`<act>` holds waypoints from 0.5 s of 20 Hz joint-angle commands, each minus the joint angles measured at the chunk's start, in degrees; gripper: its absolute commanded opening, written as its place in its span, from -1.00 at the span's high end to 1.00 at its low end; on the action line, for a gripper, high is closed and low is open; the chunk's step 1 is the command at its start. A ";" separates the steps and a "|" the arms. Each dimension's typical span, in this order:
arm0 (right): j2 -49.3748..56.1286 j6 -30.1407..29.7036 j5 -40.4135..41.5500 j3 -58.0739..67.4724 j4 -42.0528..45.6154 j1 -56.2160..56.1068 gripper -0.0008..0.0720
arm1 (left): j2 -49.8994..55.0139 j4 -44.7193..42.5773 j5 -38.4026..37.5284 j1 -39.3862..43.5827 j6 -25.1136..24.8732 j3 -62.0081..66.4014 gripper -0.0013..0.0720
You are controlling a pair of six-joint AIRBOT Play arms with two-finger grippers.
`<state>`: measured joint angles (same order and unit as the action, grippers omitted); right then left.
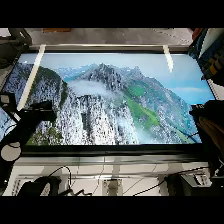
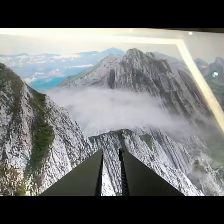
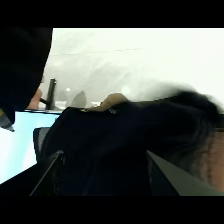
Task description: Fold the clothes and pants, and hang the long-sleeved shirts on hangers.
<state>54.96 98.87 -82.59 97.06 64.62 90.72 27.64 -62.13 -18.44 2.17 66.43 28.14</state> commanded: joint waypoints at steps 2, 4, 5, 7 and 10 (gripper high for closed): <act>1.07 1.16 0.00 -0.11 -3.28 1.01 -0.63 | -0.07 -0.04 0.04 -0.07 0.00 0.07 0.63; 2.27 1.18 0.07 -0.11 -9.77 1.01 -0.50 | -0.07 -0.02 0.04 -0.07 0.00 0.07 0.63; 2.93 1.16 0.13 -0.11 -15.85 0.98 -0.08 | -0.07 -0.02 0.04 -0.07 0.00 0.07 0.63; 3.91 -0.57 1.16 -0.11 -26.25 -1.22 0.72 | -0.07 -0.02 0.04 -0.07 0.00 0.07 0.63; 4.26 -8.11 1.57 -0.11 -35.12 -10.67 0.90 | -0.07 -0.02 0.04 -0.07 0.02 0.07 0.63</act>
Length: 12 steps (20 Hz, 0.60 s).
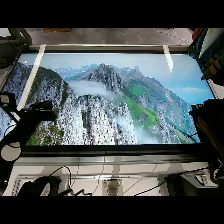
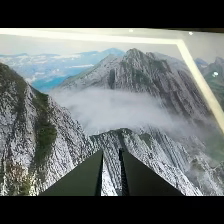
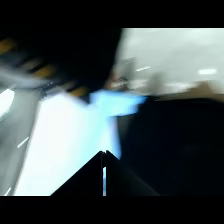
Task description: Fold the clothes and pants, and hang the long-sleeved shirts on hangers.
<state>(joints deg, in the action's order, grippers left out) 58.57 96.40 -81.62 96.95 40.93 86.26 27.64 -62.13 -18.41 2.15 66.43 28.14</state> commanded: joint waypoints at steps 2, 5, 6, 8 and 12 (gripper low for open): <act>0.66 -9.29 0.70 0.02 -12.13 -16.76 0.90 | -0.07 -0.02 0.02 -0.04 0.00 0.07 0.63; 0.68 -22.77 0.92 0.02 -8.90 -36.17 0.90 | -0.07 -0.02 0.02 -0.04 0.02 0.07 0.63; 0.68 -27.61 0.74 0.00 -4.63 -43.25 0.90 | -0.07 -0.02 0.02 -0.04 0.00 0.07 0.63; 0.79 -30.99 0.83 0.00 10.75 -56.54 0.90 | -0.07 -0.02 0.02 -0.04 0.00 0.07 0.63; 3.02 -19.37 -0.13 -0.13 47.43 -76.24 0.90 | -0.07 -0.02 0.02 -0.04 0.02 0.07 0.63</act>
